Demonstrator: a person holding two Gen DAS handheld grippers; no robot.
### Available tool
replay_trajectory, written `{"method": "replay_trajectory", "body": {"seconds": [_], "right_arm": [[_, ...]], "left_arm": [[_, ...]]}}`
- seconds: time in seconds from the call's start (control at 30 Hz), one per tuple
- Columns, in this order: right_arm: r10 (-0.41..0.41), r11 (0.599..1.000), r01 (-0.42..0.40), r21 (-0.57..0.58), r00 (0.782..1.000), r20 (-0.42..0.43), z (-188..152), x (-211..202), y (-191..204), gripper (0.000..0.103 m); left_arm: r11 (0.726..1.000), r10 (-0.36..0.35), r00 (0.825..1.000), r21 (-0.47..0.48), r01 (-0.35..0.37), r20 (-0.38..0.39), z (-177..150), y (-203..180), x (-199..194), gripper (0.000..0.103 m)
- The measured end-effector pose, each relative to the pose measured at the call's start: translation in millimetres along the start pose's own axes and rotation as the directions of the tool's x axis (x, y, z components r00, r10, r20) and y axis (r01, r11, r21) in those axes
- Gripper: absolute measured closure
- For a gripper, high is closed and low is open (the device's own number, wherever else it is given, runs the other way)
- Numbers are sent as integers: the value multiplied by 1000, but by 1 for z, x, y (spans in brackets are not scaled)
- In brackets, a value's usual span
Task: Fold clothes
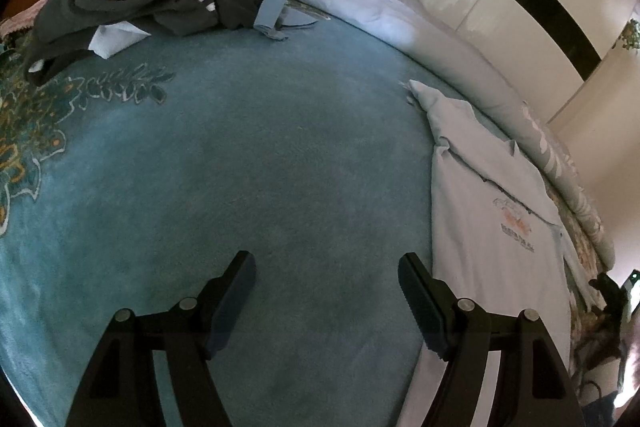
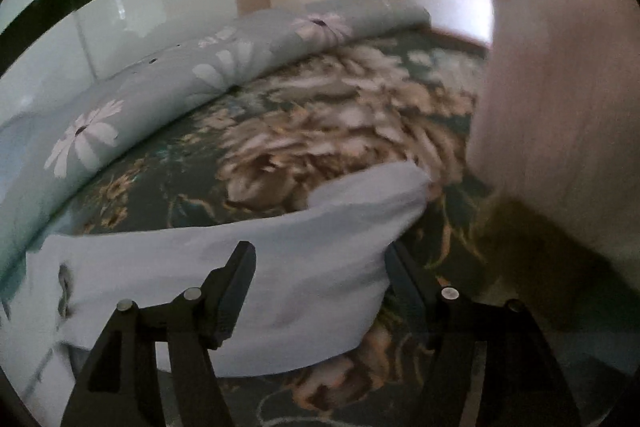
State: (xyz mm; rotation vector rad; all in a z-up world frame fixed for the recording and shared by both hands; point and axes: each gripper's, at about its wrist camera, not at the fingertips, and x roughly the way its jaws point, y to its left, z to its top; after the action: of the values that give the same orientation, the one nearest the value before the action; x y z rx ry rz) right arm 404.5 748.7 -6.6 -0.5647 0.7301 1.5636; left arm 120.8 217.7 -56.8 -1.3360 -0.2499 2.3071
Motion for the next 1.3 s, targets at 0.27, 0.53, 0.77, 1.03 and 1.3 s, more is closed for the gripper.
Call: {"method": "replay_trajectory", "body": {"seconds": [0.27, 0.53, 0.77, 1.03, 1.3], "right_arm": [[56, 997, -55, 51, 998, -17, 8, 17, -1, 35], [104, 994, -103, 38, 994, -26, 9, 16, -1, 94], [218, 970, -207, -129, 972, 87, 20, -35, 50, 96], [460, 829, -368, -421, 877, 139, 19, -121, 180, 96], [555, 643, -429, -634, 832, 1, -53, -153, 307, 96]], "left_arm": [[1000, 9, 1000, 6, -9, 1, -2, -2, 1, 25], [1000, 4, 1000, 4, -4, 0, -1, -1, 0, 25], [1000, 8, 1000, 0, -8, 0, 0, -2, 0, 25], [1000, 3, 1000, -5, -3, 0, 1, 0, -1, 25], [1000, 19, 1000, -15, -19, 8, 4, 8, -5, 25]]}}
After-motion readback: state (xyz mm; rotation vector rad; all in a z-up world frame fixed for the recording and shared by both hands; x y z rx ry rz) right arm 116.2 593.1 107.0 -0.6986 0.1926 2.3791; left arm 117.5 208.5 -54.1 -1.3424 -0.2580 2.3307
